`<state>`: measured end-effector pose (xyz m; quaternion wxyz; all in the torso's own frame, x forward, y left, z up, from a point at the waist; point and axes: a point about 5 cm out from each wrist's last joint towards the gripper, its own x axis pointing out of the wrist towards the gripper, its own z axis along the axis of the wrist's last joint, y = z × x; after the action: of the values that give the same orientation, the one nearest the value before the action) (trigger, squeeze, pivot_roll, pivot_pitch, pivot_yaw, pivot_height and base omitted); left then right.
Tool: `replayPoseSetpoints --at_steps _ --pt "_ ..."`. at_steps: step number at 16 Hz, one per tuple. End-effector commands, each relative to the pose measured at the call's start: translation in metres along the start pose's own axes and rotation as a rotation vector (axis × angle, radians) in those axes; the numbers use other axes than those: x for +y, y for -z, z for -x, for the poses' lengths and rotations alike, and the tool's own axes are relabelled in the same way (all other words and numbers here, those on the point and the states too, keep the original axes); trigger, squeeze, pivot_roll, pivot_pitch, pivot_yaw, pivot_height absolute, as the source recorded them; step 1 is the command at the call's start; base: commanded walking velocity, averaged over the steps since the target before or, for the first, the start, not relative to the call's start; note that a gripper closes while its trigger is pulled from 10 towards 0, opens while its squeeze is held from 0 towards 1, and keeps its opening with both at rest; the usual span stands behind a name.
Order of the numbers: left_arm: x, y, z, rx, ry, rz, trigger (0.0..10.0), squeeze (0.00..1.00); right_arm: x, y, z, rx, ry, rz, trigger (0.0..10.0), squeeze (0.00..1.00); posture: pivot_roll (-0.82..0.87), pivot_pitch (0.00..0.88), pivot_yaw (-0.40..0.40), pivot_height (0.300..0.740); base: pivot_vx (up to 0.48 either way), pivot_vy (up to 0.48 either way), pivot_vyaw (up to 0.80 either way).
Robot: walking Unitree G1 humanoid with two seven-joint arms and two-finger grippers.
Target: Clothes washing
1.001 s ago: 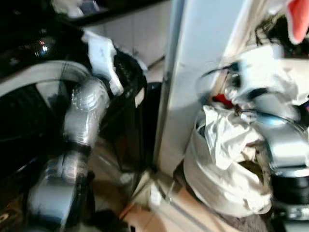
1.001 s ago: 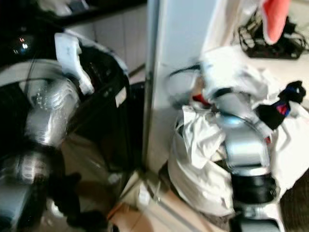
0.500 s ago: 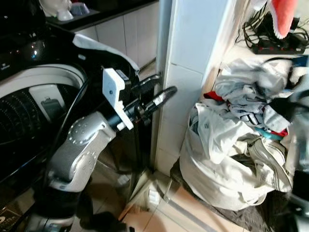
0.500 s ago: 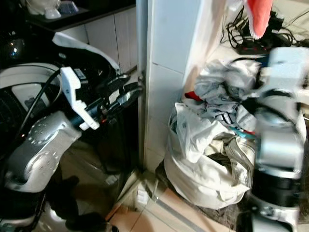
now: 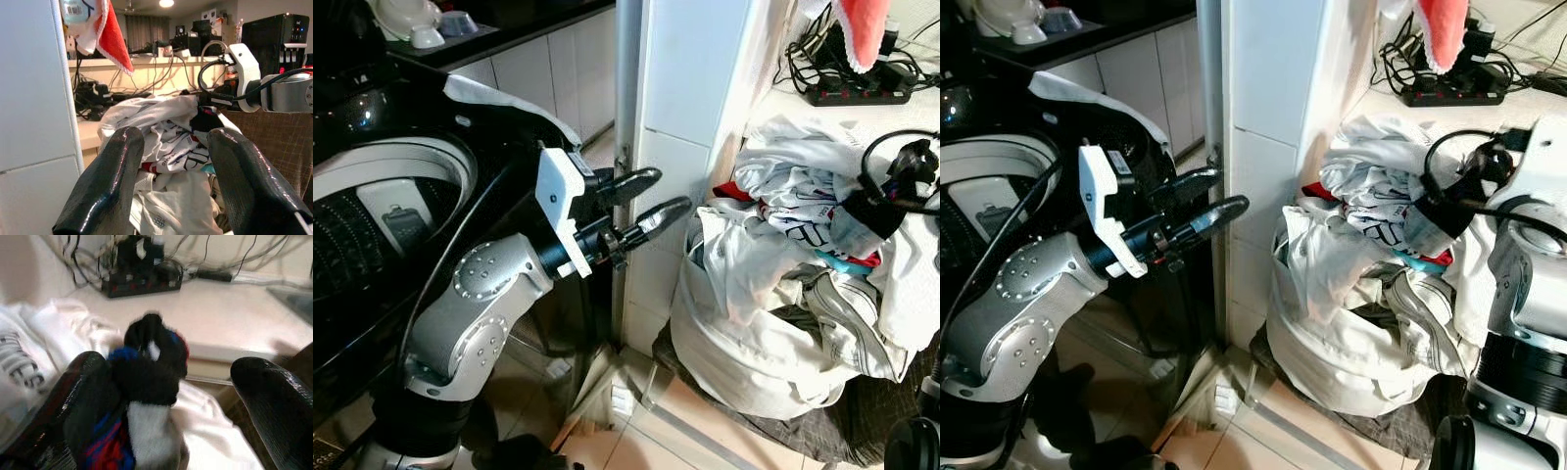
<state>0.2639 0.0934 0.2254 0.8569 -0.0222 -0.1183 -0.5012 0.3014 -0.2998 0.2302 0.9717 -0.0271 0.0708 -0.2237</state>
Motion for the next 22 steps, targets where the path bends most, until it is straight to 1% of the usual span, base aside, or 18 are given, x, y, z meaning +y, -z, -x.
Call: replayPoseSetpoints --at_steps 1,2,4,6,7,8,9,10,11,13,19,22 --pt "-0.003 0.0 0.002 0.018 0.01 -0.012 10.0 0.0 -0.003 0.0 0.001 0.026 0.009 -0.027 10.0 0.0 -0.01 0.0 -0.016 0.74 0.0 0.0 0.0" --pt "-0.003 0.0 0.002 0.019 0.009 -0.012 10.0 0.0 -0.003 0.001 0.001 0.031 0.011 -0.028 10.0 0.0 -0.01 0.0 -0.017 0.74 0.0 0.0 0.0" --pt "-0.003 -0.001 0.002 0.019 0.006 -0.017 10.0 0.0 0.001 0.006 0.002 0.059 -0.059 -0.044 10.0 0.0 -0.01 0.0 -0.015 0.74 0.0 0.0 0.0" --pt "-0.002 -0.001 0.002 0.019 0.007 -0.018 10.0 0.0 0.002 0.006 0.003 0.067 -0.087 -0.048 10.0 0.0 -0.01 0.0 -0.013 0.74 0.0 0.0 0.0" --pt "-0.002 -0.001 0.002 0.02 0.008 -0.019 10.0 0.0 0.0 0.006 0.002 0.078 -0.091 -0.067 6.9 0.0 -0.01 0.0 -0.013 0.74 0.0 0.0 0.0" --pt "-0.003 -0.001 0.001 0.021 0.011 -0.019 10.0 0.0 -0.003 0.007 0.0 0.086 -0.084 -0.075 4.8 0.0 -0.01 0.0 -0.013 0.74 0.0 0.0 0.0" --pt "-0.003 -0.001 0.001 0.023 0.02 -0.016 10.0 0.0 -0.007 0.006 -0.004 0.079 -0.085 -0.089 3.2 0.0 -0.01 0.0 -0.013 0.74 0.0 0.0 0.0" --pt "-0.004 -0.001 0.0 0.027 0.032 -0.008 10.0 0.0 -0.008 0.006 -0.007 0.079 -0.1 -0.093 1.2 0.0 -0.01 0.0 -0.013 0.74 0.0 0.0 0.0" --pt "-0.005 0.0 0.0 0.03 0.042 -0.001 10.0 0.0 -0.007 0.005 -0.008 0.081 -0.111 -0.09 0.0 0.0 -0.01 0.0 -0.01 0.74 0.0 0.0 0.0" --pt "-0.007 0.001 0.0 0.038 0.057 -0.001 10.0 0.0 -0.007 0.005 -0.011 0.098 -0.134 -0.086 0.0 0.0 -0.01 0.0 -0.01 0.74 0.0 0.0 0.0" --pt "-0.007 0.001 0.001 0.045 0.057 -0.007 10.0 0.0 -0.007 0.0 -0.016 0.065 -0.162 -0.091 0.0 0.0 -0.01 0.0 -0.015 0.74 0.0 0.0 0.0" --pt "-0.007 0.002 0.0 0.048 0.059 -0.009 10.0 0.0 -0.007 -0.001 -0.018 0.073 -0.168 -0.092 0.0 0.0 -0.01 0.0 -0.013 0.74 0.0 0.0 0.0"
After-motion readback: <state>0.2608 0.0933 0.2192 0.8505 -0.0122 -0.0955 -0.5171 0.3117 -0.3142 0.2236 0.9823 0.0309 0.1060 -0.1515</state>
